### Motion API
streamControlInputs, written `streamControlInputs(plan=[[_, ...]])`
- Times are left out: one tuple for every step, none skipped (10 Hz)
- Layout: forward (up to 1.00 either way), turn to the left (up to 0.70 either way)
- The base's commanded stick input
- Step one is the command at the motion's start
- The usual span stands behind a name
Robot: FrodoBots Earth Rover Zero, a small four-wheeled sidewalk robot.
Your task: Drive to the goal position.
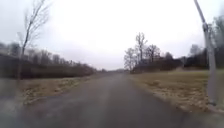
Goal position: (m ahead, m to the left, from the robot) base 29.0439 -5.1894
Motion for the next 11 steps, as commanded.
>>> streamControlInputs(plan=[[0.7,0.0],[0.7,0.0],[0.7,0.0],[0.7,0.0],[0.7,0.0],[0.7,0.0],[0.7,0.0],[0.7,0.0],[0.7,0.0],[0.7,0.0],[0.7,0.0]])
